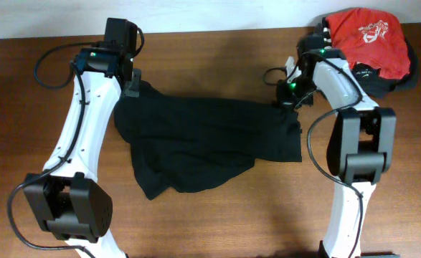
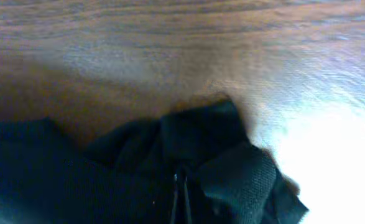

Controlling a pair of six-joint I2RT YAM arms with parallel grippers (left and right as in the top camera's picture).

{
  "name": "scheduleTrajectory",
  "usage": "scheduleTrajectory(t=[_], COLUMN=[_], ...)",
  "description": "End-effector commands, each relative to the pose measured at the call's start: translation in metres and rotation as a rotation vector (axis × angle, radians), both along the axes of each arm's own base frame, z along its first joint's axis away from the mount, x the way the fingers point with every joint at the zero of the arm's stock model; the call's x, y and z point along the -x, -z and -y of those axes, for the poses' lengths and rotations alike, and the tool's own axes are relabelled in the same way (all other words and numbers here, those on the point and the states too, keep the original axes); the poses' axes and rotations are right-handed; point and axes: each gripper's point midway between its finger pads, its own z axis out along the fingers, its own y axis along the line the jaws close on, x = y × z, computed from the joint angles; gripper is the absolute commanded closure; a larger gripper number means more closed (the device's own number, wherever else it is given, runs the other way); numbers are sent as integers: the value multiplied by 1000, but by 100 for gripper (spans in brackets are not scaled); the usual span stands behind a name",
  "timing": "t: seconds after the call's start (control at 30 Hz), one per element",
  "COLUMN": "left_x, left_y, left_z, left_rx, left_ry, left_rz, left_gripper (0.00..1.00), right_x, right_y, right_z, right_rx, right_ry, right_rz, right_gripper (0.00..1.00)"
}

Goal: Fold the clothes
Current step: 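Stretch the shirt between both grippers and lay it flat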

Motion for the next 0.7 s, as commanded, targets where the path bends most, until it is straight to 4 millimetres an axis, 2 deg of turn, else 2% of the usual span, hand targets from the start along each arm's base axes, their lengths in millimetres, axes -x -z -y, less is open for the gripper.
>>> scheduleTrajectory(t=[0.0, 0.07, 0.2, 0.27, 0.3, 0.37, 0.47, 0.67], left_x=[-3, -4, -5, -7, -8, -8, -8, -8], left_y=[1, 1, 0, 0, -1, -1, -1, -1], left_z=[-5, -5, -5, -5, -5, -5, -5, -5], left_rx=[-7, -6, -6, -5, -4, -4, -3, -3], left_ry=[-25, -25, -25, -25, -25, -25, -25, -25], left_rz=[14, 18, 23, 29, 33, 34, 34, 37], left_gripper=[99, 99, 100, 99, 99, 99, 99, 99], right_x=[-6, -9, -15, -17, -18, -18, -12, 0], right_y=[-1, -4, -16, -22, -27, -32, -33, -28], right_z=[-5, -5, 2, 5, 12, 18, 28, 38], right_rx=[0, -1, 0, 0, 1, 4, 9, 47], right_ry=[-11, -1, 11, 19, 31, 23, 16, 0], right_rz=[30, 42, 72, 82, 91, 103, 87, 45], right_gripper=[96, 96, 89, 83, 76, 67, 60, 55])
